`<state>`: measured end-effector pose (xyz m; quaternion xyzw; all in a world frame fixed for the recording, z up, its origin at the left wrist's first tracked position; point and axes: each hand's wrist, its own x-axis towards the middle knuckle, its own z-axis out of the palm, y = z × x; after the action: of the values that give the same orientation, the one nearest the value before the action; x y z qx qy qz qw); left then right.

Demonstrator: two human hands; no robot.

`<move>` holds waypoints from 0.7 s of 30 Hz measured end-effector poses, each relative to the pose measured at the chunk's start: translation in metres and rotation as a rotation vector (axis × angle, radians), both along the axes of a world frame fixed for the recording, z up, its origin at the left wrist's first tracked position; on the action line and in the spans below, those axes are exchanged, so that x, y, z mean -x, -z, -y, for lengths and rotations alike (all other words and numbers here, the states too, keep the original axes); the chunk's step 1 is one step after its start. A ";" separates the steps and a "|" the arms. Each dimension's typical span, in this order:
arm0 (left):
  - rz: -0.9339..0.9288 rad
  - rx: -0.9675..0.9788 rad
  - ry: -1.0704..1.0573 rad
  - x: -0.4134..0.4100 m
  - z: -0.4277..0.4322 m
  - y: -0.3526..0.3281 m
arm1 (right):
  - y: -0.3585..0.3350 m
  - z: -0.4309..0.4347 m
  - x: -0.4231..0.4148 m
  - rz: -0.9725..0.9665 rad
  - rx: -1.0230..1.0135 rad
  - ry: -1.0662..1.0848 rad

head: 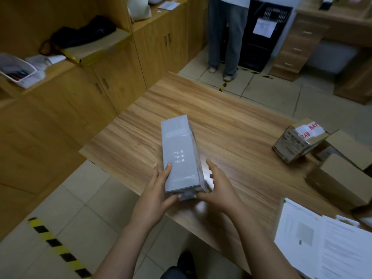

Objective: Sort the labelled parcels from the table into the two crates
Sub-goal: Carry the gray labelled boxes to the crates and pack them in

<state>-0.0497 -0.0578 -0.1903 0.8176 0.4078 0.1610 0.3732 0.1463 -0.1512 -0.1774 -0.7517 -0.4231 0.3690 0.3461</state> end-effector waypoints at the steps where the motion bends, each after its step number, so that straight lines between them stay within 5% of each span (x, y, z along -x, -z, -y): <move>1: 0.009 0.008 -0.024 0.007 -0.003 0.001 | -0.001 -0.004 0.003 -0.020 -0.002 -0.022; 15: 0.223 0.336 -0.070 0.014 -0.031 0.019 | 0.007 -0.042 0.028 -0.012 -0.046 -0.065; 21: 0.280 0.440 -0.111 0.008 -0.039 0.022 | 0.021 -0.040 0.010 -0.202 0.044 -0.049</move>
<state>-0.0579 -0.0192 -0.2122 0.6630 0.4215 0.2001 0.5854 0.1367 -0.1117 -0.1984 -0.7074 -0.3960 0.4606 0.3615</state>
